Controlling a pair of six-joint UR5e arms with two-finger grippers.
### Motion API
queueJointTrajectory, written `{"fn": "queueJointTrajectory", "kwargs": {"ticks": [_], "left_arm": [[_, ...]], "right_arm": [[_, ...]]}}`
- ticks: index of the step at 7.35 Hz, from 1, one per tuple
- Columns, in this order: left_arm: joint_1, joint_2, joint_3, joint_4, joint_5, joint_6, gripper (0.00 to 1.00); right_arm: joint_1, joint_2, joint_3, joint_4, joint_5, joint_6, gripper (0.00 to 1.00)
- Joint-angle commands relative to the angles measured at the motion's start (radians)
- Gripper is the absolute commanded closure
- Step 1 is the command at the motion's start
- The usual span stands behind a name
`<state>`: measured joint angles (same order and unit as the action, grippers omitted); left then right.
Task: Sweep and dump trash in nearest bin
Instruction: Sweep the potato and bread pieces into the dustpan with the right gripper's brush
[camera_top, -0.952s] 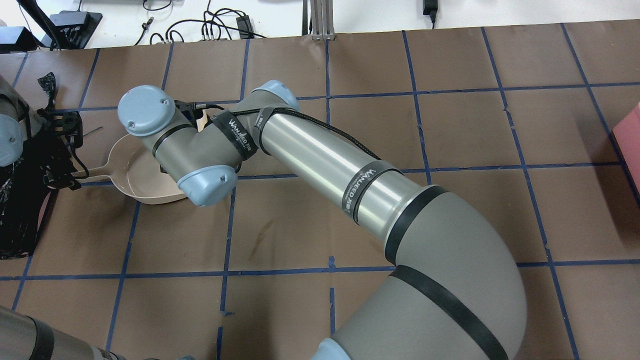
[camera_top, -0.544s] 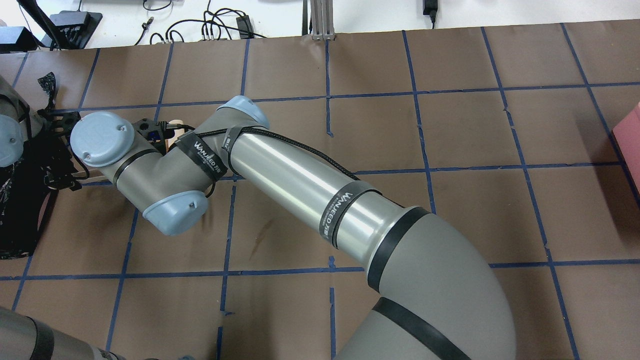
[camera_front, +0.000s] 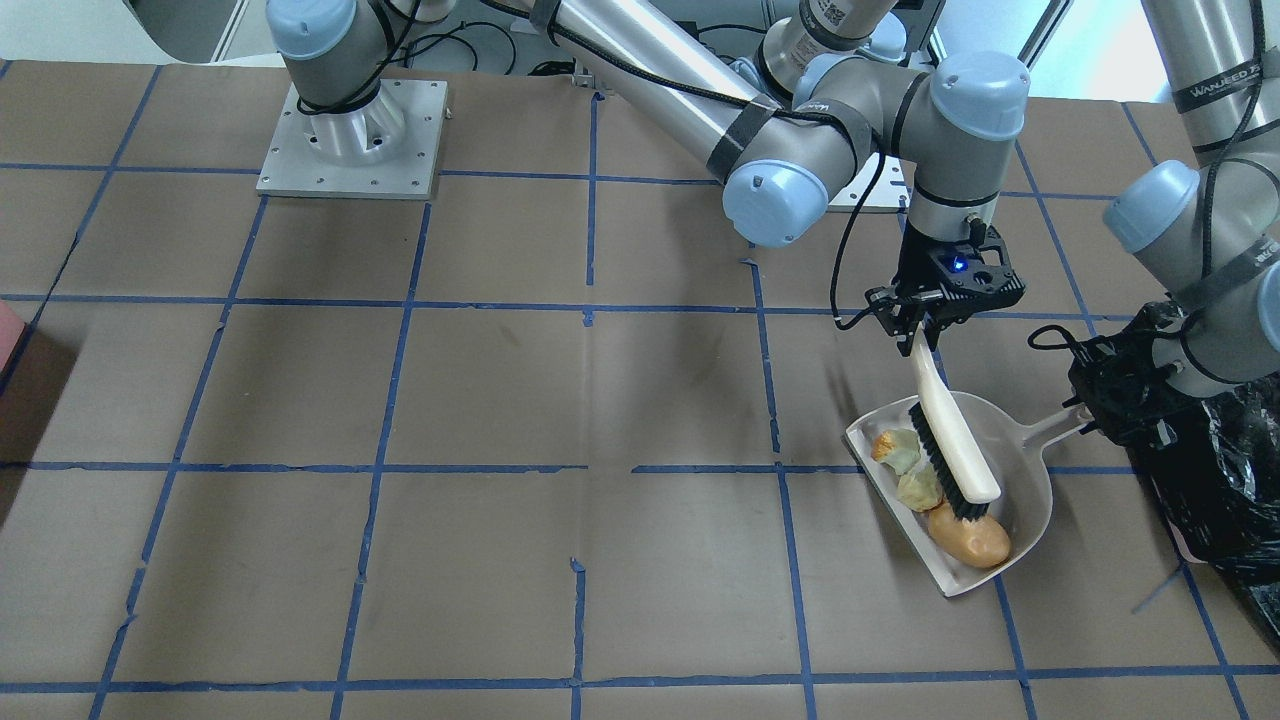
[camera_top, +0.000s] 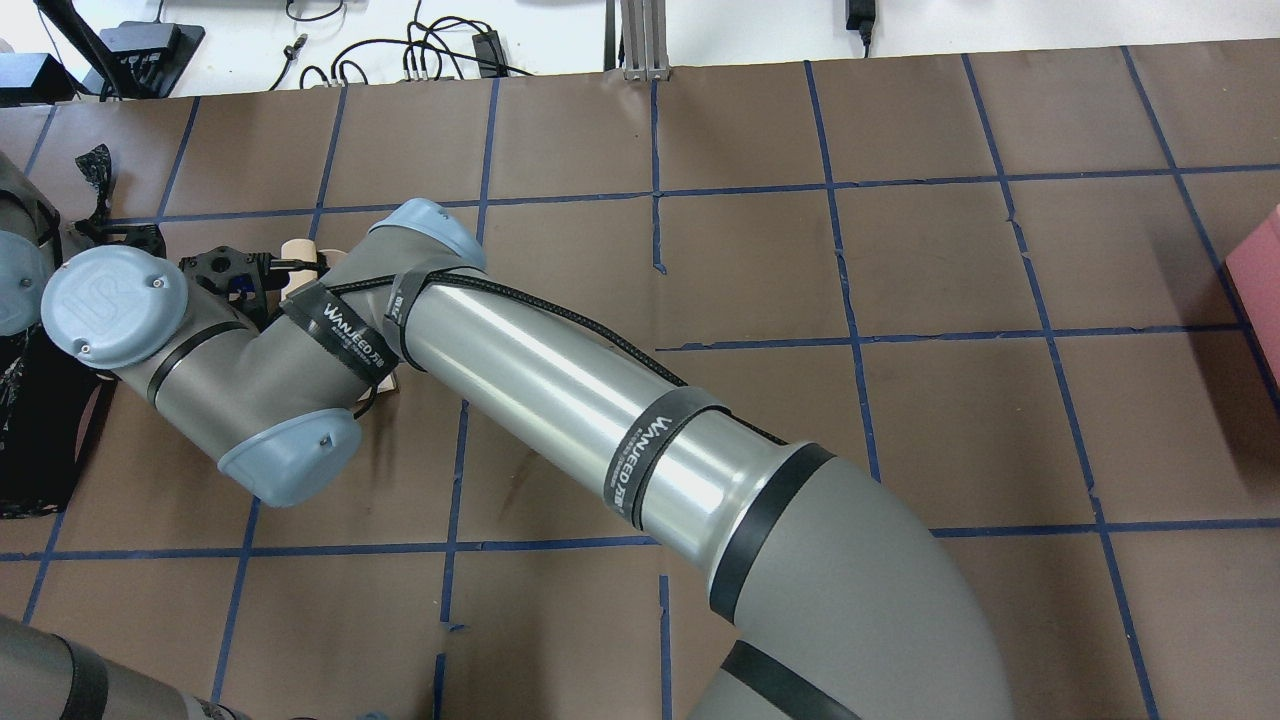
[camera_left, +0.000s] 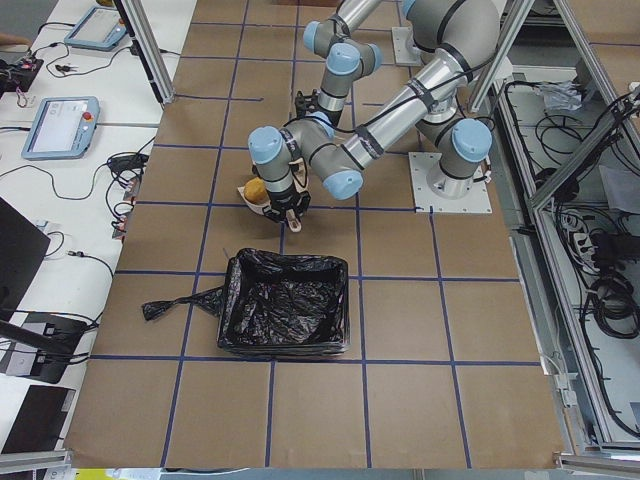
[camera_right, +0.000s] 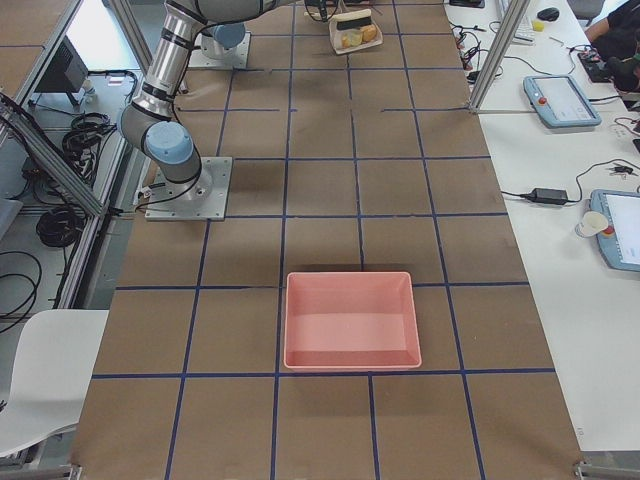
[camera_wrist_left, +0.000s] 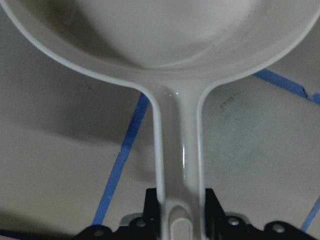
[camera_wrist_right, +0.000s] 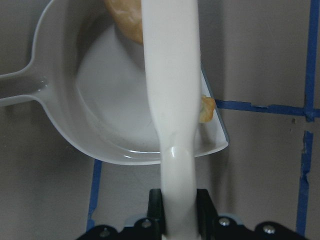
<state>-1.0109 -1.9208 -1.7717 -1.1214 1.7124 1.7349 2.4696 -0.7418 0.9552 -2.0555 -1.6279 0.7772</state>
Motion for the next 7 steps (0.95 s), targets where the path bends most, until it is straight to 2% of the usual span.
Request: {"fn": "queueJointTrajectory", "kwargs": {"ticks": [1, 3, 5, 7], "left_arm": [[0.000, -0.001, 0.000, 0.000, 0.000, 0.000, 0.97], [0.000, 0.002, 0.000, 0.002, -0.003, 0.002, 0.97], [0.008, 0.003, -0.003, 0.002, -0.043, 0.005, 0.97], [0.015, 0.016, -0.008, 0.002, -0.100, 0.009, 0.97]], "right_arm": [[-0.027, -0.046, 0.008, 0.114, -0.021, -0.077, 0.91], [-0.139, -0.119, 0.087, 0.140, -0.021, -0.250, 0.91], [-0.137, -0.105, 0.187, 0.011, -0.018, -0.233, 0.91], [-0.120, -0.084, 0.189, -0.006, -0.012, -0.196, 0.91]]}}
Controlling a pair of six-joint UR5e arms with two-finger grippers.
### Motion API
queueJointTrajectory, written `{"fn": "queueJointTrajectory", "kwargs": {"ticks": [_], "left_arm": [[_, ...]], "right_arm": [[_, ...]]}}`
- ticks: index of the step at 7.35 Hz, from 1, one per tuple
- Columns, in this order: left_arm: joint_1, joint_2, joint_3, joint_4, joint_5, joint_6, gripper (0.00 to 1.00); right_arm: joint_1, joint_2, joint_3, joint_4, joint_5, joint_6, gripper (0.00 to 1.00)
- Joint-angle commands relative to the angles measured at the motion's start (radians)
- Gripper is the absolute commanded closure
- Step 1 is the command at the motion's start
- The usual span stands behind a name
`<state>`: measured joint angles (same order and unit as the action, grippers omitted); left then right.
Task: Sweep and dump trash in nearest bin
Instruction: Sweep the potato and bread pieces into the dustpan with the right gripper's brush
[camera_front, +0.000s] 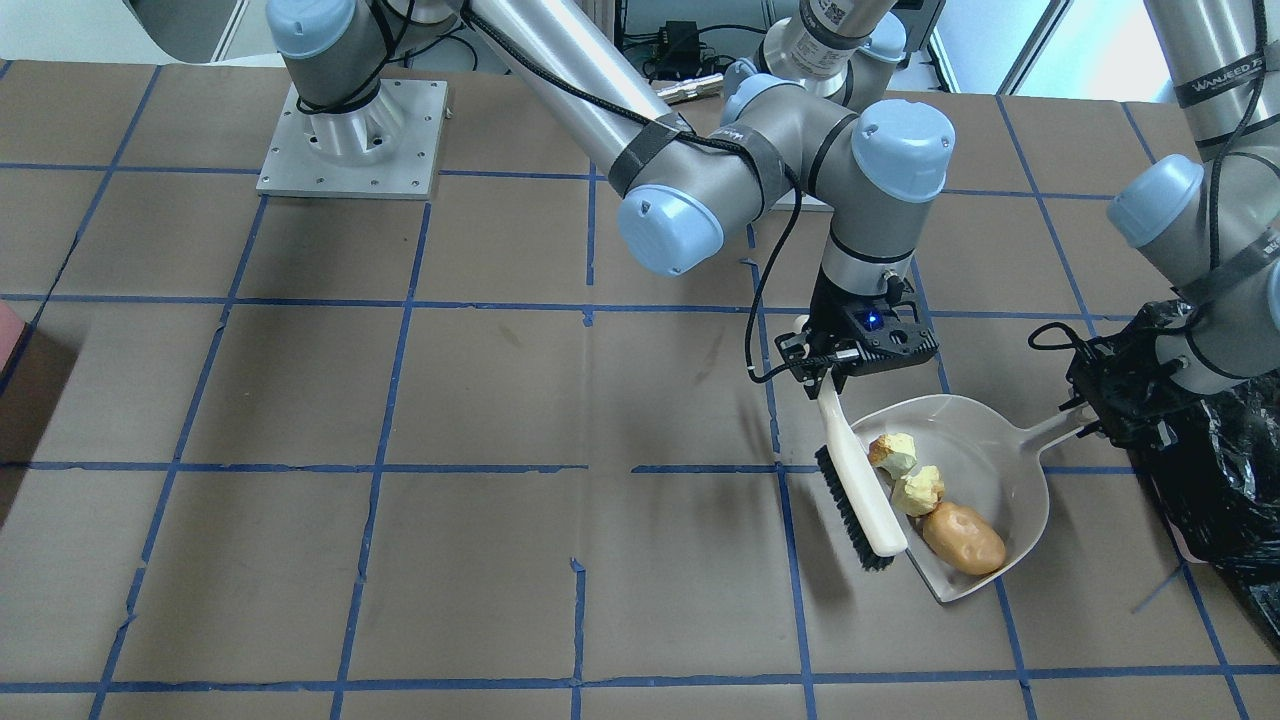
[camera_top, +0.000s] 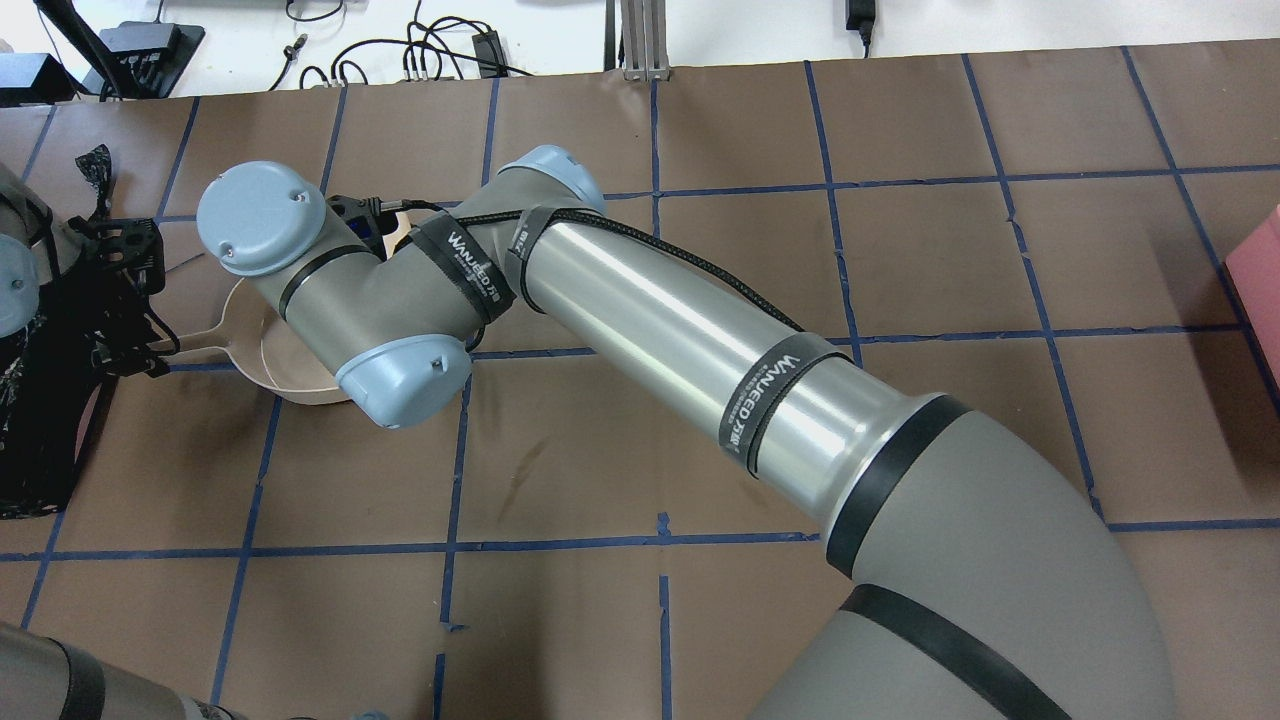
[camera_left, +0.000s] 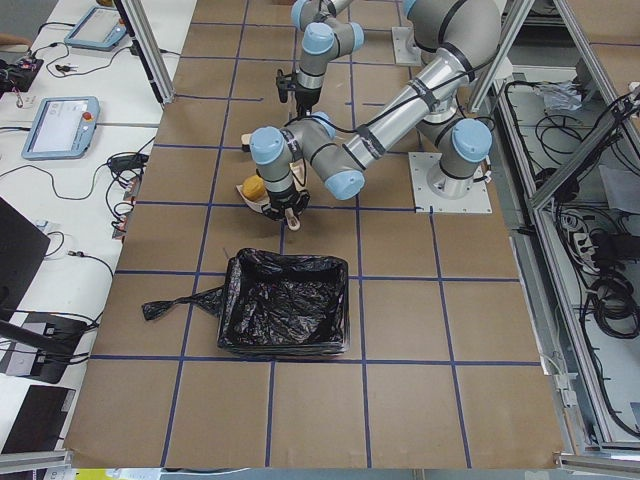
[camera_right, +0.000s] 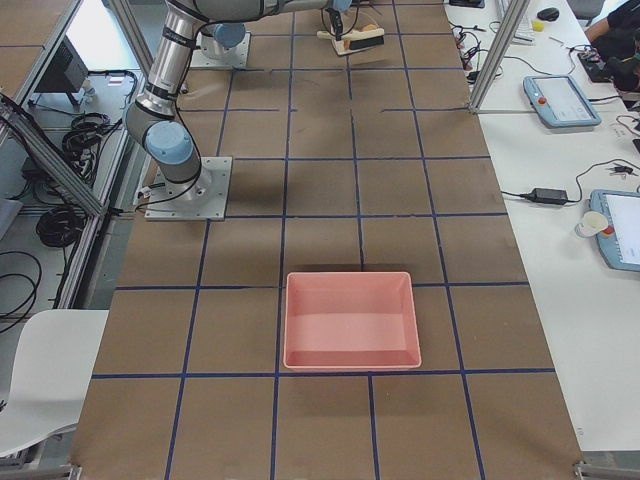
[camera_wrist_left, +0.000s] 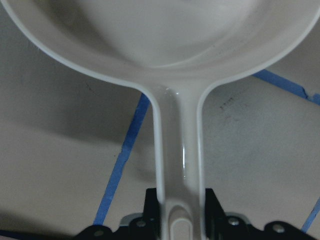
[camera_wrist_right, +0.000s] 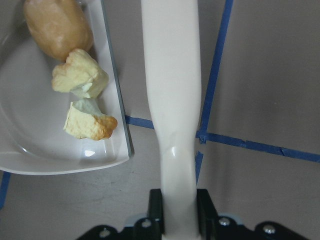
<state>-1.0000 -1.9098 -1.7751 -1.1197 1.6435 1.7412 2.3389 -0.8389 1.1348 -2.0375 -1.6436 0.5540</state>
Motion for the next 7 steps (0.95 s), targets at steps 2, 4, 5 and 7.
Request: {"fn": "queueJointTrajectory", "kwargs": {"ticks": [2, 4, 5, 7], "left_arm": [[0.035, 0.006, -0.023, 0.001, -0.068, 0.008, 0.97], [0.035, 0.009, -0.024, 0.003, -0.070, 0.008, 0.97], [0.037, 0.009, -0.024, 0.004, -0.070, 0.008, 0.97], [0.037, 0.011, -0.024, 0.008, -0.070, 0.009, 0.97]], "right_arm": [[0.063, 0.050, -0.001, -0.062, -0.005, 0.092, 0.91], [0.101, 0.070, -0.073, -0.064, -0.004, 0.165, 0.90], [0.115, 0.087, -0.108, -0.060, -0.005, 0.188, 0.90], [0.119, 0.084, -0.118, -0.050, -0.005, 0.190, 0.90]]}}
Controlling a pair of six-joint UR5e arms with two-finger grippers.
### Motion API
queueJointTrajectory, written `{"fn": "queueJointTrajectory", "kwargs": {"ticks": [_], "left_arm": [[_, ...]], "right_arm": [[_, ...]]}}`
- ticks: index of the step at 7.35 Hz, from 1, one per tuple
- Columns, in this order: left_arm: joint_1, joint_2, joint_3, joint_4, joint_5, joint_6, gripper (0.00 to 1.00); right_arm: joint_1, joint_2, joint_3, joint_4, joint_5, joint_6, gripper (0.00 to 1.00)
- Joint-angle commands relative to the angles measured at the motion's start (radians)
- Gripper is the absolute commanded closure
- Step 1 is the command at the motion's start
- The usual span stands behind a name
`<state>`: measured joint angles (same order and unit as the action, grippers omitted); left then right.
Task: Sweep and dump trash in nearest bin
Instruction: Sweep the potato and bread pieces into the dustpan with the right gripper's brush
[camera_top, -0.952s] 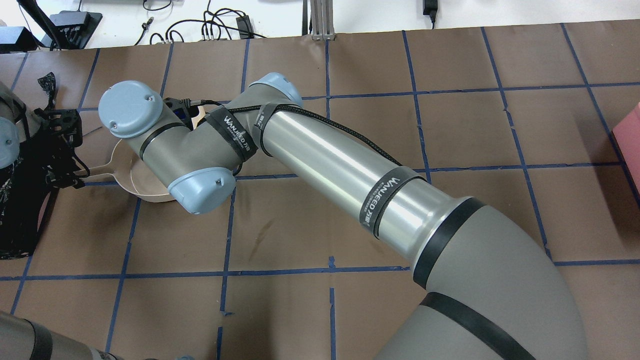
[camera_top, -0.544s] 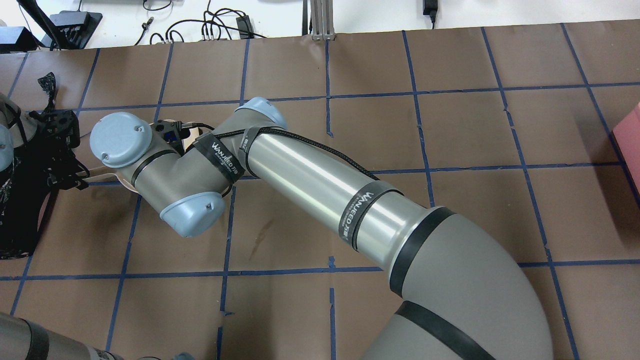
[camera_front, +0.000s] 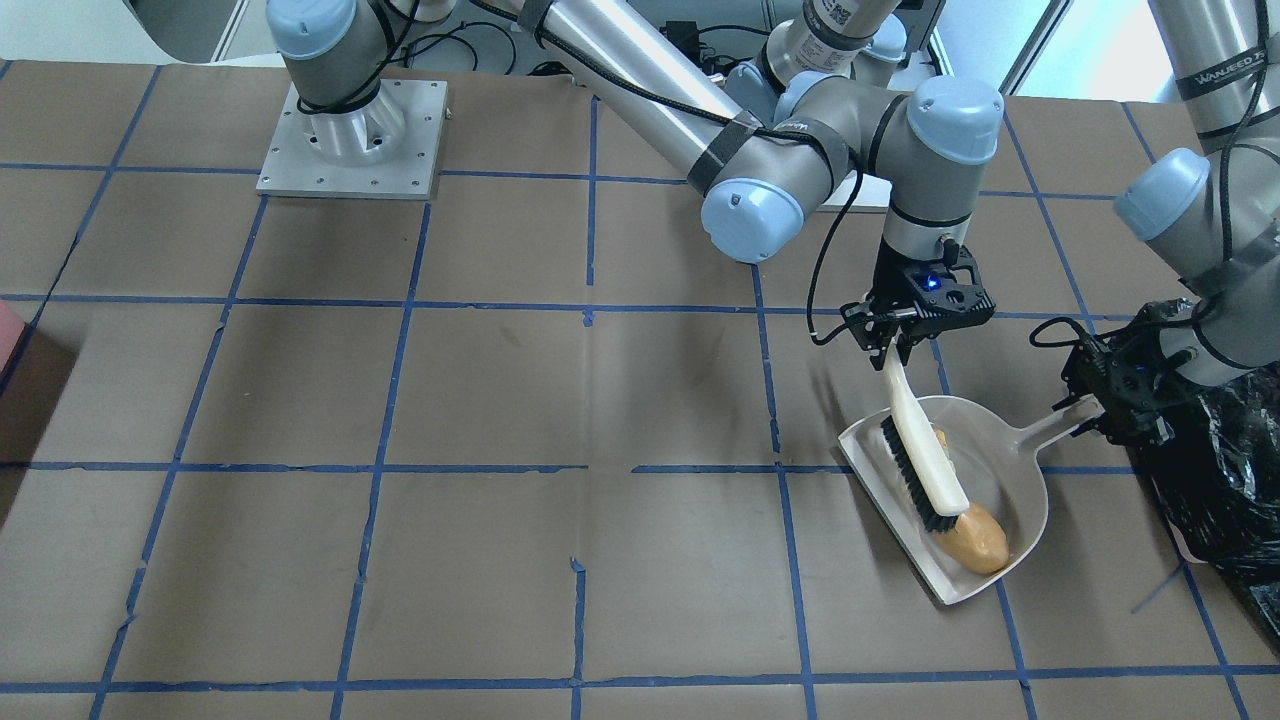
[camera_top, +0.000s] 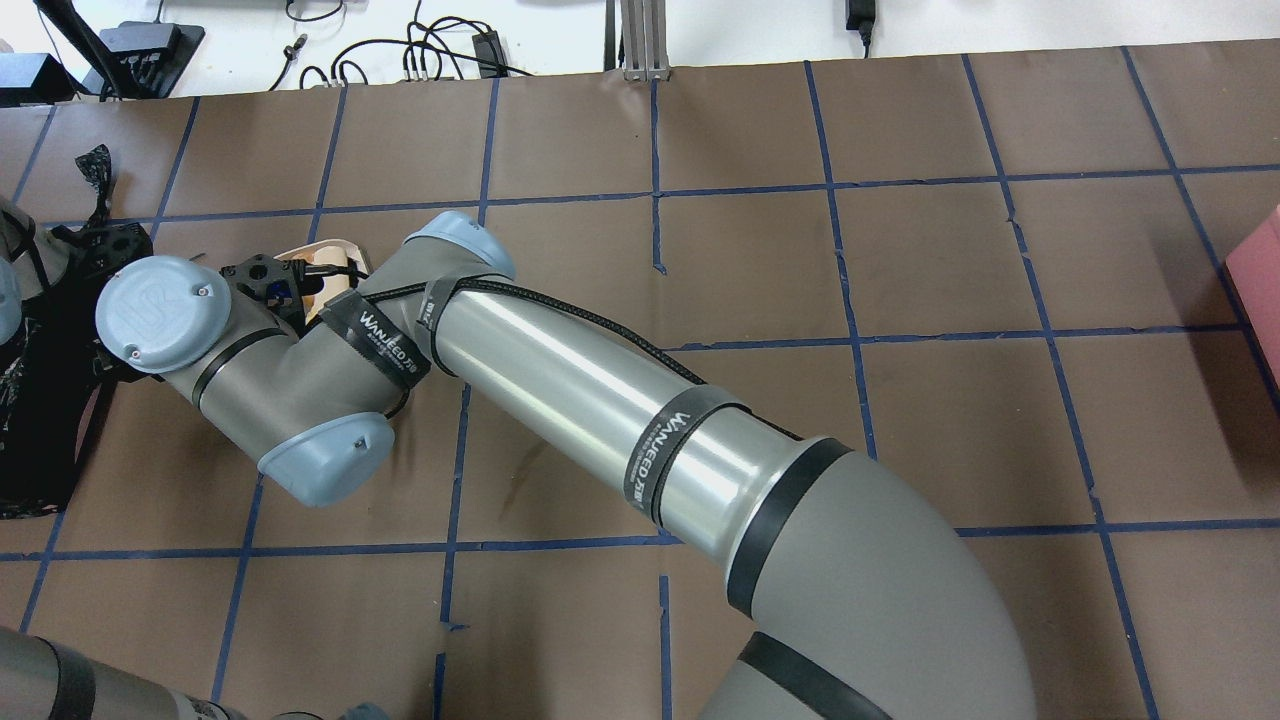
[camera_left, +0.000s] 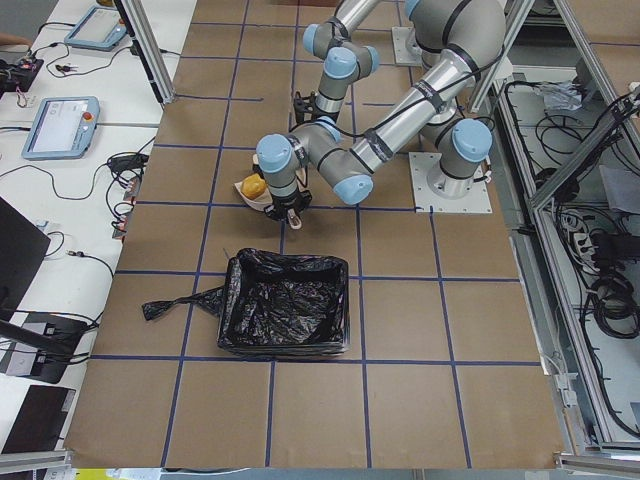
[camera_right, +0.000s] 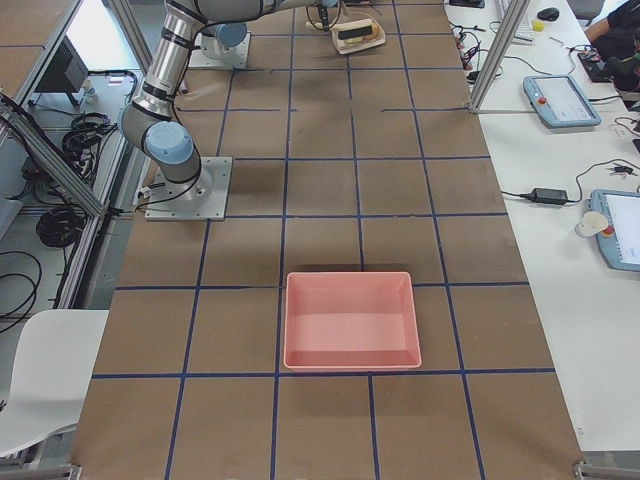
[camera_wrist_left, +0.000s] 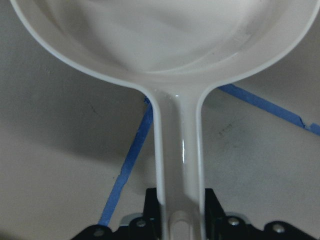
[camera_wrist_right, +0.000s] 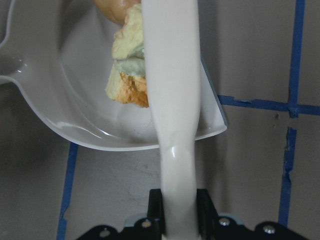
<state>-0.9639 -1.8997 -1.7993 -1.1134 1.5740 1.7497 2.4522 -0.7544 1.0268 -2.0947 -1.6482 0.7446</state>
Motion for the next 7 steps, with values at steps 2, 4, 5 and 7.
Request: {"fn": "queueJointTrajectory", "kwargs": {"ticks": [2, 4, 5, 7], "left_arm": [[0.001, 0.002, 0.000, 0.001, 0.000, 0.002, 0.97], [0.002, 0.002, 0.003, 0.003, 0.000, 0.002, 0.97], [0.004, 0.002, 0.003, 0.003, -0.002, 0.004, 0.97], [0.004, 0.002, 0.008, 0.003, 0.000, 0.002, 0.97]], "right_arm": [[-0.028, -0.042, 0.002, 0.012, -0.001, -0.121, 0.90], [-0.073, -0.075, 0.006, 0.054, 0.001, -0.187, 0.90], [-0.094, -0.092, 0.007, 0.076, 0.005, -0.209, 0.90], [-0.142, -0.114, 0.009, 0.140, -0.004, -0.322, 0.90]]}}
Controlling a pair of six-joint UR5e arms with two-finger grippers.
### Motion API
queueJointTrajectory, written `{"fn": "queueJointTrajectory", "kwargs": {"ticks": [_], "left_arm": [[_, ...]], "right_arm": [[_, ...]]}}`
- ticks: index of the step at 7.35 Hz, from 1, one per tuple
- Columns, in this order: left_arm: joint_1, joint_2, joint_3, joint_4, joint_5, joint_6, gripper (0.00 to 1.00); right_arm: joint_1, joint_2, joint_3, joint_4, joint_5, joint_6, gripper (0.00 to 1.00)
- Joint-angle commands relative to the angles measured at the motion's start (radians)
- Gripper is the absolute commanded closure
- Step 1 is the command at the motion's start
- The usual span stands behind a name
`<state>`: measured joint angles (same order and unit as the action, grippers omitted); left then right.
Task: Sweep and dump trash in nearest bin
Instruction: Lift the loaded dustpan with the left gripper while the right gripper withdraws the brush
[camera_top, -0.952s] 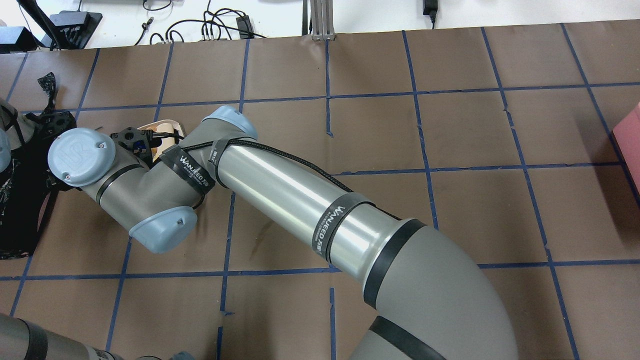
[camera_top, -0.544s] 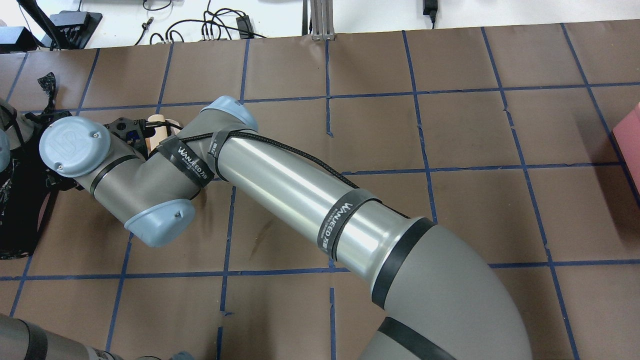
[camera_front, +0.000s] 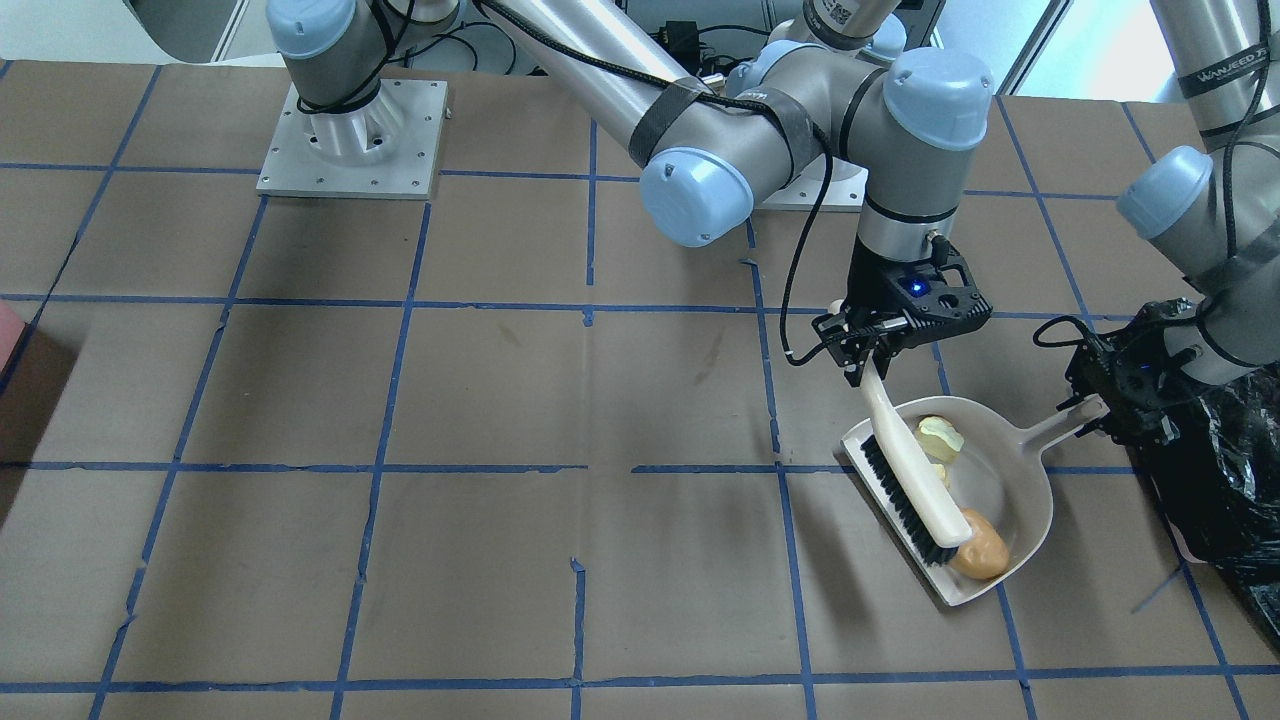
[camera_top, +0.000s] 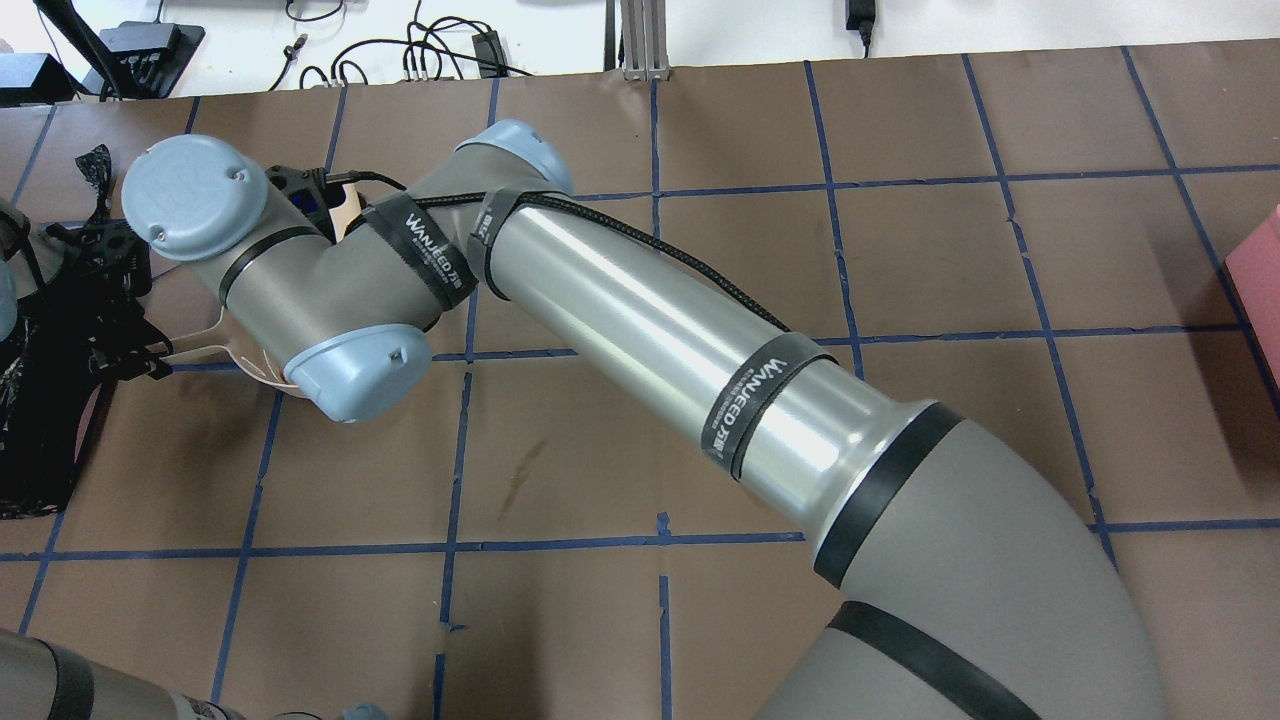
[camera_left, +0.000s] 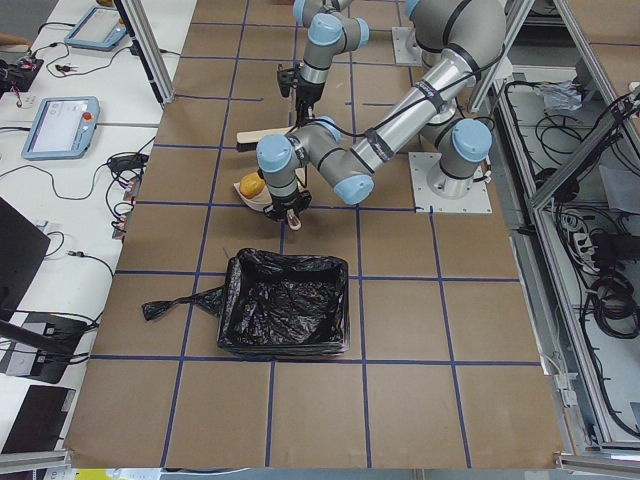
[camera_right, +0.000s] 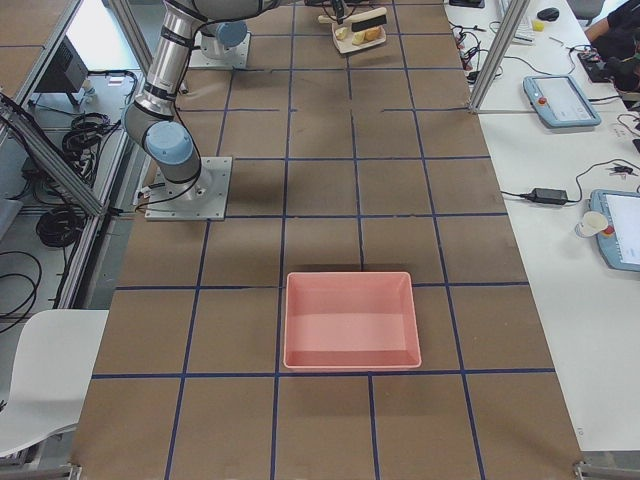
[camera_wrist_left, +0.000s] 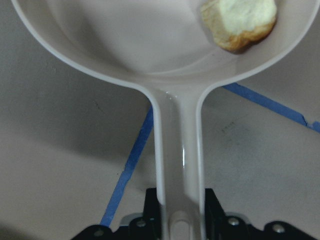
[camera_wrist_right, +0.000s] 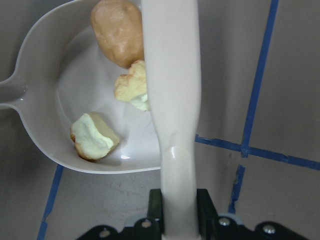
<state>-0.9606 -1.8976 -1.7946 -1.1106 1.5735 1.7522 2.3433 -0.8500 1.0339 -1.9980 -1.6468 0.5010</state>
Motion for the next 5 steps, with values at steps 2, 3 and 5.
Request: {"fn": "queueJointTrajectory", "kwargs": {"ticks": [2, 3, 5], "left_arm": [[0.049, 0.017, 0.015, 0.000, -0.100, 0.007, 0.97], [0.112, 0.031, 0.008, -0.001, -0.163, 0.007, 0.97], [0.141, 0.064, 0.020, -0.003, -0.228, 0.007, 0.97]], "right_arm": [[-0.166, -0.078, 0.018, 0.164, -0.030, -0.145, 0.90], [-0.217, -0.122, 0.079, 0.194, -0.031, -0.145, 0.90], [-0.236, -0.243, 0.302, 0.148, -0.031, -0.106, 0.91]]}}
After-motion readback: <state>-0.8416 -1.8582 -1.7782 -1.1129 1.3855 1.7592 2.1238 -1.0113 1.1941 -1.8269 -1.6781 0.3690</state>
